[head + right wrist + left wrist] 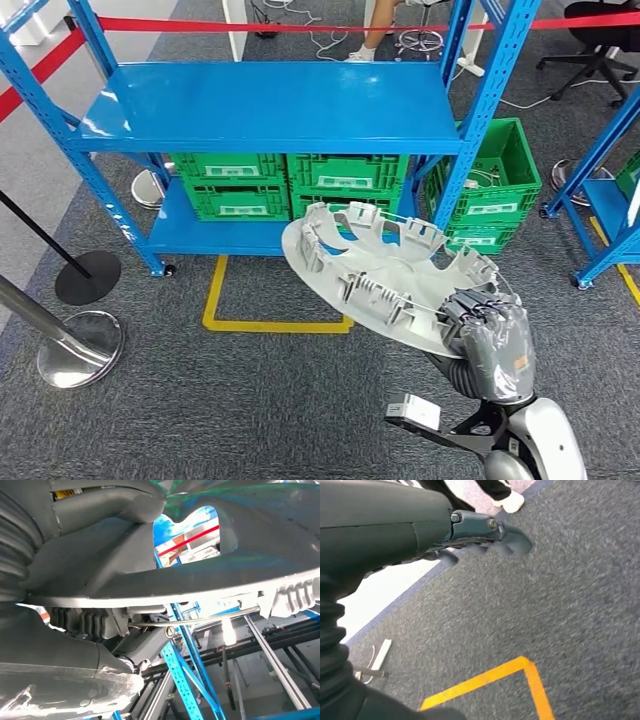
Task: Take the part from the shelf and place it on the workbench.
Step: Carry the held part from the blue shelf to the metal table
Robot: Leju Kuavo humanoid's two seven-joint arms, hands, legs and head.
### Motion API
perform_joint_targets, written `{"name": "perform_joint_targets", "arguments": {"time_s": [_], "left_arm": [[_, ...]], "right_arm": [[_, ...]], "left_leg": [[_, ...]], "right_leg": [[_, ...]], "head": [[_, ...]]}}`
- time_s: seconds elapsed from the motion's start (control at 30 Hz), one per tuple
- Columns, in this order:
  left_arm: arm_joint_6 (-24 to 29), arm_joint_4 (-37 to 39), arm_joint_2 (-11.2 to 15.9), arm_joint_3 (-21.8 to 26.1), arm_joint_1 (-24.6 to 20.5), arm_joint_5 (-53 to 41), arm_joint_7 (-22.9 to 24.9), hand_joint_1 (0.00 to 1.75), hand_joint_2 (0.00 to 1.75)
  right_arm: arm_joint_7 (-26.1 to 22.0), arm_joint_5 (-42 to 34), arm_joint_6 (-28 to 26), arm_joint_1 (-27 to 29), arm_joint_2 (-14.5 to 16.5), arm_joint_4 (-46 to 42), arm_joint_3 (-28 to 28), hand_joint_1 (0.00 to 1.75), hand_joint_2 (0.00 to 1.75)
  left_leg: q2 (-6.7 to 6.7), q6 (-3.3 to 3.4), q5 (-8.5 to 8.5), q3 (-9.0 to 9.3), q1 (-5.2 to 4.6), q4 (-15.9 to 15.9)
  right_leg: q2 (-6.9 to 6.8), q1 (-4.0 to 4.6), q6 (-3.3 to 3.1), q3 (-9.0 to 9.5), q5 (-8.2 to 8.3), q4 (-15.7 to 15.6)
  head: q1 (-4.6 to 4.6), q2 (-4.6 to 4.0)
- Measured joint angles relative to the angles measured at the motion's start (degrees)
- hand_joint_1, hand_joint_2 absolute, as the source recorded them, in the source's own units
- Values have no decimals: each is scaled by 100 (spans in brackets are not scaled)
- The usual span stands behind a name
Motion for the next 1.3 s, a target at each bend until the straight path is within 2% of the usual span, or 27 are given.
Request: {"name": "perform_joint_targets", "arguments": {"time_s": [0.03, 0.07, 0.13, 0.2, 0.23, 0.3, 0.37, 0.4, 0.47, 0.53, 0.57, 0.6, 0.63, 0.67, 0.7, 0.73, 0.77, 0.8, 0.87, 0.93, 1.0, 1.07, 1.1, 1.13, 1.17, 1.23, 1.3], "left_arm": [[0, 0, -1, 1, -4, 0, 0, 0, 175], [0, 0, -1, 1, -8, 1, -1, 0, 175], [0, 0, 1, 3, -11, 1, -1, 0, 175], [0, 0, 2, 8, -20, 3, -1, 0, 175], [0, 0, 3, 11, -30, 4, -1, 0, 175], [-1, 0, 4, 20, -46, 5, -1, 0, 175], [-3, 1, 4, 27, -43, 7, -1, 0, 175], [-5, 2, 5, 33, -39, 8, -1, 0, 175], [-7, 4, 9, 51, -35, 8, -1, 0, 175], [-8, 4, 21, 66, -35, 8, -2, 0, 175], [-10, 4, 27, 69, -35, 8, -5, 0, 175], [-14, 4, 33, 73, -35, 8, -9, 0, 175], [-20, 4, 39, 82, -35, 8, -15, 0, 175], [-30, 4, 43, 94, -35, 9, -21, 0, 175], [-38, 4, 46, 107, -35, 9, -26, 0, 175], [-45, 4, 50, 119, -35, 8, -27, 0, 175], [-50, 4, 54, 127, -35, 8, -23, 0, 175], [-53, 4, 58, 132, -35, 6, -15, 0, 175], [-59, 4, 67, 138, -26, 4, 13, 0, 175], [-63, 4, 73, 143, -6, 0, 40, 0, 175], [-63, 4, 77, 147, 5, -5, 57, 0, 175], [-62, 4, 79, 150, 6, -10, 63, 0, 175], [-61, 4, 81, 151, 6, -11, 64, 0, 175], [-61, 4, 84, 152, 6, -11, 65, 0, 175], [-61, 4, 89, 153, 6, -11, 66, 0, 175], [-60, 4, 88, 154, -6, -11, 67, 0, 175], [-58, 4, 82, 155, -24, -13, 67, 0, 175]], "right_arm": [[1, 1, 0, 4, 0, -1, -1, 175, 175], [2, 1, 0, 5, 0, -1, -1, 175, 175], [4, 6, 0, 9, 0, -1, -1, 175, 175], [11, 22, 0, 10, 0, -2, -1, 175, 175], [17, 37, 1, 8, 0, -5, -1, 175, 175], [26, 73, 4, -13, 0, -10, -1, 175, 175], [33, 112, 10, -57, 0, -11, 5, 175, 175], [40, 128, 13, -79, 1, -10, 11, 175, 175], [62, 155, 19, -130, 2, -3, 23, 175, 175], [91, 176, 25, -189, 2, 20, 36, 175, 175], [105, 185, 26, -212, 2, 37, 40, 175, 175], [118, 191, 26, -229, 2, 54, 44, 175, 175], [133, 196, 26, -247, 2, 72, 46, 175, 175], [148, 203, 25, -269, 2, 89, 48, 175, 175], [162, 220, 23, -296, 2, 103, 50, 175, 175], [178, 252, 21, -331, 2, 113, 54, 175, 175], [198, 306, 17, -365, 2, 124, 61, 175, 175], [222, 374, 14, -401, 2, 133, 69, 175, 175], [282, 524, 7, -465, 2, 160, 88, 175, 175], [340, 667, -2, -519, 3, 177, 111, 175, 175], [401, 798, -14, -552, 4, 189, 141, 175, 175], [449, 900, -22, -575, 4, 205, 173, 175, 175], [466, 936, -25, -584, 4, 213, 187, 175, 175], [479, 961, -25, -591, 4, 220, 196, 175, 175], [488, 977, -26, -596, 4, 225, 203, 175, 175], [504, 1000, -32, -605, 4, 228, 210, 175, 175], [526, 1040, -49, -625, 3, 230, 217, 175, 175]], "left_leg": [[0, -10, -169, -59, 0, 381], [0, -12, -186, -60, -1, 650], [0, 2, 128, 187, -3, 624], [0, 30, 329, 775, -7, -67], [0, 52, 273, 1105, -12, -538], [-7, 96, 126, 1465, -34, -1105], [1, 168, 168, 1400, -45, -1153], [10, 213, 220, 1340, -43, -1144], [31, 292, 360, 1189, -31, -1139], [33, 319, 516, 1002, -42, -1128], [33, 319, 596, 899, -49, -1119], [33, 316, 673, 797, -55, -1110], [33, 307, 755, 687, -60, -1101], [28, 294, 825, 591, -63, -1096], [22, 274, 890, 512, -67, -1094], [17, 249, 953, 449, -72, -1089], [13, 223, 1014, 418, -73, -1094], [10, 195, 1075, 397, -68, -1099], [-5, 135, 1171, 358, -44, -1109], [-20, 72, 989, 255, -26, -954], [-23, 18, 481, 35, -14, -377], [-22, -22, 112, -204, -3, 383], [-18, -35, 99, -227, -1, 576], [-7, -42, 191, -139, 2, 541], [31, -46, 340, 60, 5, 280], [254, -54, 563, 590, -6, -529], [393, 11, 606, 832, -27, -973]], "right_leg": [[-6, 2, 2, -104, 73, 18], [-13, 4, 6, -210, 140, 40], [-24, 4, 20, -419, 267, 95], [-22, 12, 54, -592, 393, 140], [-22, 20, 80, -657, 455, 164], [-28, 25, 133, -733, 584, 190], [-25, 6, 190, -769, 662, 193], [-18, -3, 223, -812, 565, 256], [-5, -15, 281, -955, 26, 715], [-6, -18, 316, -1098, -522, 1497], [-6, -18, 322, -1110, -587, 1810], [-5, -18, 322, -1069, -523, 1984], [-5, -18, 313, -917, -351, 1943], [-3, -17, 295, -663, -182, 1692], [1, -14, 270, -306, -146, 1254], [6, -5, 244, 85, -199, 705], [7, 11, 225, 356, -295, 292], [7, 30, 208, 515, -393, 8], [-13, 51, 153, 474, -349, -79], [-52, 39, 52, 373, -258, -91], [-107, 30, -16, 277, -157, -96], [-178, 30, -23, 177, -67, -74], [-223, 30, -13, 126, -30, -58], [-273, 29, -1, 76, -3, -40], [-326, 26, 13, 34, 14, -18], [-430, 43, 50, -22, 22, 36], [-536, 80, 91, -65, 18, 101]], "head": [[1, 0], [0, 0], [0, -1], [-1, 0], [1, 1], [10, 2], [15, 1], [16, 0], [27, 0], [42, 0], [45, -1], [43, -1], [43, 0], [42, 1], [43, 1], [42, 1], [35, 1], [39, 1], [42, 1], [32, 1], [11, 0], [2, -1], [1, -1], [-1, -1], [-2, -1], [-15, -1], [-3, 0]]}}
